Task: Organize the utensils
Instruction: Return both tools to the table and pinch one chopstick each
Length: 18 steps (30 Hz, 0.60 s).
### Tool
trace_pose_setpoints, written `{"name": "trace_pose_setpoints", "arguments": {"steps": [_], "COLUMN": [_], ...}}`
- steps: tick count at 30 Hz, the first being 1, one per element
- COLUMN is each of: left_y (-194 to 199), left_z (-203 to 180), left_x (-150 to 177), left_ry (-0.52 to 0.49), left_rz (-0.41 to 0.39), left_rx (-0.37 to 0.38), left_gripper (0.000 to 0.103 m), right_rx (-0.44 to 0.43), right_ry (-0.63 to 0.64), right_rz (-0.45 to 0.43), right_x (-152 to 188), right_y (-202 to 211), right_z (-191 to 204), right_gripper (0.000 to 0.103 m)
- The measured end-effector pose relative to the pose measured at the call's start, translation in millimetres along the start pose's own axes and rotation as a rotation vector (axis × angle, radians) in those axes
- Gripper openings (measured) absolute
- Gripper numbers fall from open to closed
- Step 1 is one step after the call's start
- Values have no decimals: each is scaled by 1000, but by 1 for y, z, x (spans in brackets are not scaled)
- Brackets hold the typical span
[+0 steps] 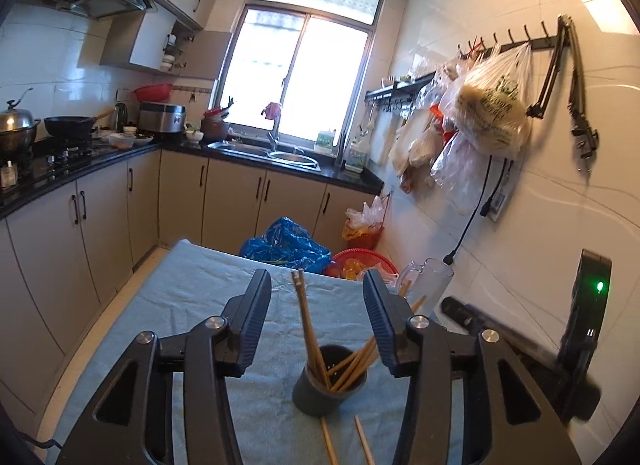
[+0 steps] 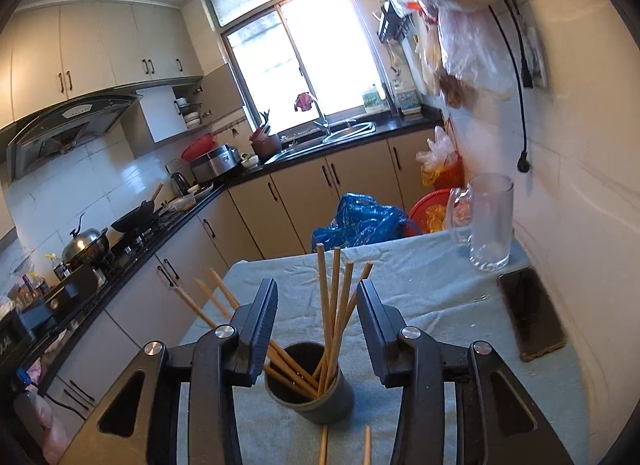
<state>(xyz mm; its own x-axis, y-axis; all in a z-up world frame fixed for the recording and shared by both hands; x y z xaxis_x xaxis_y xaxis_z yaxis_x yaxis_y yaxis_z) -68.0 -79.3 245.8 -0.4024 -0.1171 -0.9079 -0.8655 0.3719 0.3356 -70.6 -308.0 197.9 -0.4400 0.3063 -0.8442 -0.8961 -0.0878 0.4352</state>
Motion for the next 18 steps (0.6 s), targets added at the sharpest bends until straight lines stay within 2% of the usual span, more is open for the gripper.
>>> {"name": "trace_pose_setpoints", "arguments": {"steps": [4,7,8,10,12,14,16,18], "left_y": [36,56,59,54,40,25,11,-5], "left_z": [10,20,23,28,34,37,35,27], "left_x": [15,38,47,69,100,128,154,178], "left_ry": [-13,-17,-15,-6,10,25,22,-4], "left_rz": [-6,13,29,87,187,279,358,436], "left_rx": [-8,-24,-27,-27,-32,-29,-17,-8], "left_gripper": [54,58,59,59,59,59,59,59], "right_rx": [26,62,69,74,79,84,50,19], "right_ry": [81,159,176,193,213,221,195,171], "right_rz": [5,54,96,184,322,420,501,556], "right_x": [0,13,21,42,82,120,153,180], "right_y": [35,54,55,54,42,30,20,13], "right_z": [6,4,1,-7,-18,-27,-36,-40], "right_gripper": [60,65,68,69,69,66,50,44]}}
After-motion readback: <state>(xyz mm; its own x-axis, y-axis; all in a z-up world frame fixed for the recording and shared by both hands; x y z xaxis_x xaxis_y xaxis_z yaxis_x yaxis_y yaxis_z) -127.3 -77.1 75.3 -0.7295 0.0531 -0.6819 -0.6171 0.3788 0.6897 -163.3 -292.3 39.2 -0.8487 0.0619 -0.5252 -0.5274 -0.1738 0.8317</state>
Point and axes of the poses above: each gripper's, at about its wrist camera, not at the fingertips, and y roughly against the way its jaws point, z to its left, x to its underside, the point moved 2 cm from there along -y, roughly the way its jaws point
